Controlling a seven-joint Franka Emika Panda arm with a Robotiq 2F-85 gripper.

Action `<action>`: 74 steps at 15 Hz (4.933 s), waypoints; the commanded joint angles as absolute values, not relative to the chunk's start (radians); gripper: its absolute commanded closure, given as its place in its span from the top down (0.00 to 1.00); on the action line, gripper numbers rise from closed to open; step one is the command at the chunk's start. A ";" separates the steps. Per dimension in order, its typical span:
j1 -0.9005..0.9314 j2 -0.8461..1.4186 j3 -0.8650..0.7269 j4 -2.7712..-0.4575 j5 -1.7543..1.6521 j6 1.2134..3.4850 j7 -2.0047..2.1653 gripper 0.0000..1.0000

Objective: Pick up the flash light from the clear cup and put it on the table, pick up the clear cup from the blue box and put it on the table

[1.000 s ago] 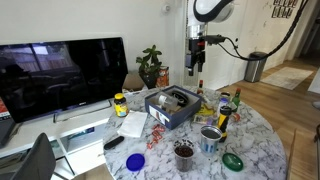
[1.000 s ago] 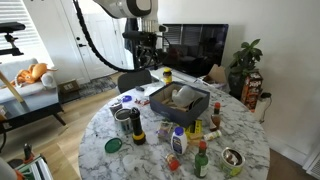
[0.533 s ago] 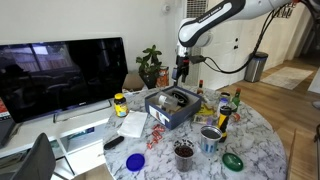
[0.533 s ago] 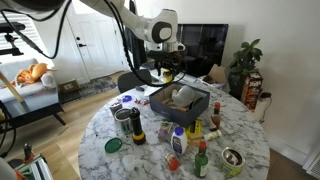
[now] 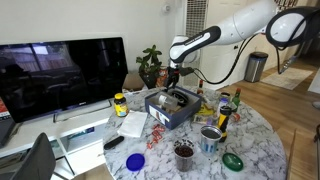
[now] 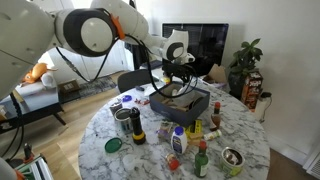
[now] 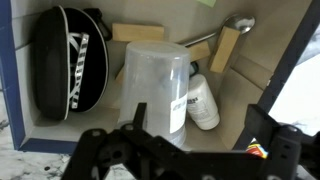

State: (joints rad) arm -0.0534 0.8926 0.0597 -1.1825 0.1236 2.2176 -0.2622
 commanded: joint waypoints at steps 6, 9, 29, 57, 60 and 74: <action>-0.051 1.182 0.062 -0.823 0.084 2.220 -0.249 1.00; -0.045 1.236 0.052 -0.758 0.070 2.207 -0.238 1.00; -0.141 1.192 0.147 -0.779 0.154 2.134 -0.326 0.41; -0.362 0.404 0.196 -1.934 0.681 2.385 -1.069 0.30; -0.328 0.322 0.187 -2.089 0.790 2.543 -1.084 0.30; -0.286 0.003 0.322 -2.529 1.467 2.782 -1.457 0.30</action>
